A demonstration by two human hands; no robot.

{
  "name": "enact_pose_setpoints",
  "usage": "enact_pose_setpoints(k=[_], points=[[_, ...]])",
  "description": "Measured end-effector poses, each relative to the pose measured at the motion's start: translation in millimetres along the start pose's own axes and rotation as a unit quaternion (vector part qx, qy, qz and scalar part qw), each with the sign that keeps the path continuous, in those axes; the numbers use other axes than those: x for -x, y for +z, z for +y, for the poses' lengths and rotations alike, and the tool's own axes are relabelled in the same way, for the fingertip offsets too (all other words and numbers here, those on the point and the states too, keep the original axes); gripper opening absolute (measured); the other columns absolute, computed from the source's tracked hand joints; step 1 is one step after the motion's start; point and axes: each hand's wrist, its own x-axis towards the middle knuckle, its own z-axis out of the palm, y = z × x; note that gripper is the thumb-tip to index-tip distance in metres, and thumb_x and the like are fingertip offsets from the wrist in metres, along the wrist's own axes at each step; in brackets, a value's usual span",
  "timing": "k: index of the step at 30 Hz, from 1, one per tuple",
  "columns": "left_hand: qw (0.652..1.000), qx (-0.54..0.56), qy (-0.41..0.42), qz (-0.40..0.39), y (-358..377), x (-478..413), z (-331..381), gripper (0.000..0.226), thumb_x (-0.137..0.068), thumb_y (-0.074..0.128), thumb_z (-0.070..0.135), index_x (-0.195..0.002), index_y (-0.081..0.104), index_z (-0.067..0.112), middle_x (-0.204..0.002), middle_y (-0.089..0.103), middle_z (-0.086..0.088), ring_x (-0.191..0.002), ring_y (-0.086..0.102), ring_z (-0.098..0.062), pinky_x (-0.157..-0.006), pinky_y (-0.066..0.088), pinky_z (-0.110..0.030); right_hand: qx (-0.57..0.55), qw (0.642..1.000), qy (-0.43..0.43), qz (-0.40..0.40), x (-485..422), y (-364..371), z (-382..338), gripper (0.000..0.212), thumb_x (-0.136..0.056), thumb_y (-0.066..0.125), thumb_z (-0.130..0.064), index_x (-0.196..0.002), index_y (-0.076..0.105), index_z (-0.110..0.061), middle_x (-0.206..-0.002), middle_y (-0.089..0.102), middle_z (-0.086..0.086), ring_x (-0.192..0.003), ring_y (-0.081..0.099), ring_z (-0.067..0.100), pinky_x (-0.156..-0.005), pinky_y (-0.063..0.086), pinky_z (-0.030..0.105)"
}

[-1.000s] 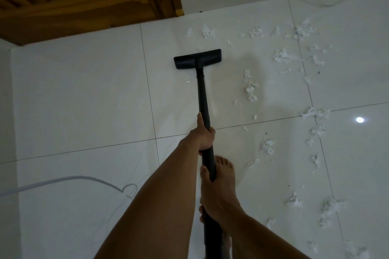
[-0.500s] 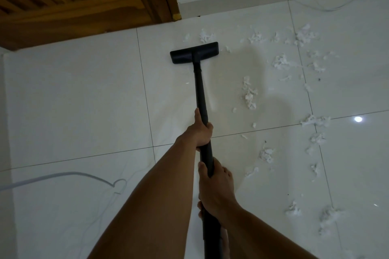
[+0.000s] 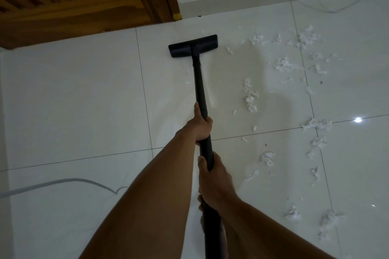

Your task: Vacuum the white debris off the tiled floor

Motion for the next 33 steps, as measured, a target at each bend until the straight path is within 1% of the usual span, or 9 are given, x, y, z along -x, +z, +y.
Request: enact_pose_setpoints(k=[4,9,12,15,18,22,27,30,33], points=[[1.0,0.006,0.0,0.003,-4,-5,4,0.073,-0.111,0.03,0.038,-0.158,-0.026,0.035,-0.139,0.057,-0.019,-0.093,0.062,-0.028,-0.075,0.055,-0.037,-0.033,0.999,0.03,-0.008,-5,3,-6,0.033,-0.081,0.027,-0.076,-0.1,0.038,-0.051,-0.059,0.066,0.0,-0.058,0.073,0.019,-0.076,0.062,0.047],[1.0,0.002,-0.002,0.005,-8,-9,9,0.073,-0.111,0.03,0.038,-0.158,-0.026,0.035,-0.135,0.059,-0.019,-0.092,0.063,-0.028,-0.075,0.056,-0.037,-0.012,1.0,0.027,0.0,-19,9,-1,0.037,-0.071,0.019,-0.085,-0.093,0.031,-0.057,-0.059,0.069,-0.001,-0.061,0.073,0.02,-0.083,0.06,0.048],[1.0,0.006,-0.002,0.004,-9,-10,10,0.073,-0.111,0.03,0.038,-0.158,-0.026,0.035,-0.137,0.058,-0.019,-0.093,0.063,-0.028,-0.074,0.055,-0.037,-0.006,1.0,0.029,0.007,-27,14,6,0.054,-0.063,0.005,-0.099,-0.094,0.028,-0.061,-0.059,0.069,-0.002,-0.065,0.073,0.021,-0.084,0.059,0.05],[1.0,0.005,-0.005,0.004,-11,-10,13,0.073,-0.111,0.029,0.039,-0.158,-0.026,0.035,-0.136,0.059,-0.019,-0.092,0.063,-0.028,-0.075,0.056,-0.037,0.002,0.999,0.037,0.009,-27,12,4,0.067,-0.057,-0.001,-0.101,-0.1,0.03,-0.06,-0.059,0.069,-0.001,-0.064,0.073,0.02,-0.084,0.059,0.05],[1.0,0.015,-0.004,0.015,-15,-5,19,0.072,-0.111,0.03,0.039,-0.159,-0.023,0.035,-0.135,0.059,-0.018,-0.092,0.062,-0.027,-0.073,0.054,-0.036,-0.013,0.999,0.039,-0.015,-12,-3,-17,0.046,-0.073,0.016,-0.088,-0.103,0.034,-0.057,-0.056,0.069,-0.004,-0.054,0.071,0.017,-0.078,0.061,0.047],[0.999,0.02,-0.015,0.023,-25,13,25,0.07,-0.111,0.029,0.039,-0.161,-0.02,0.034,-0.138,0.058,-0.018,-0.093,0.059,-0.026,-0.075,0.05,-0.036,-0.057,0.997,0.03,-0.053,16,-24,-48,0.032,-0.099,0.038,-0.057,-0.126,0.043,-0.04,-0.069,0.063,0.001,-0.055,0.069,0.018,-0.064,0.065,0.045],[0.999,0.028,-0.016,0.028,-52,30,36,0.07,-0.111,0.031,0.039,-0.161,-0.019,0.036,-0.13,0.059,-0.014,-0.102,0.065,-0.031,-0.082,0.056,-0.04,-0.092,0.992,0.033,-0.08,38,-43,-83,0.028,-0.105,0.04,-0.047,-0.128,0.044,-0.032,-0.077,0.062,0.003,-0.05,0.063,0.012,-0.044,0.057,0.024],[0.999,0.034,-0.019,0.024,-73,31,46,0.071,-0.11,0.032,0.04,-0.16,-0.018,0.039,-0.126,0.062,-0.014,-0.103,0.067,-0.031,-0.091,0.059,-0.045,-0.103,0.991,0.048,-0.065,41,-43,-108,0.016,-0.101,0.04,-0.052,-0.111,0.043,-0.039,-0.085,0.066,0.005,-0.059,0.067,0.016,-0.052,0.061,0.028],[0.998,0.047,-0.02,0.018,-89,33,60,0.072,-0.109,0.034,0.04,-0.16,-0.017,0.041,-0.124,0.064,-0.018,-0.103,0.069,-0.033,-0.093,0.059,-0.05,-0.066,0.997,0.039,-0.032,35,-37,-123,0.035,-0.08,0.03,-0.073,-0.102,0.04,-0.048,-0.12,0.065,0.007,-0.107,0.07,0.023,-0.083,0.061,0.048]])
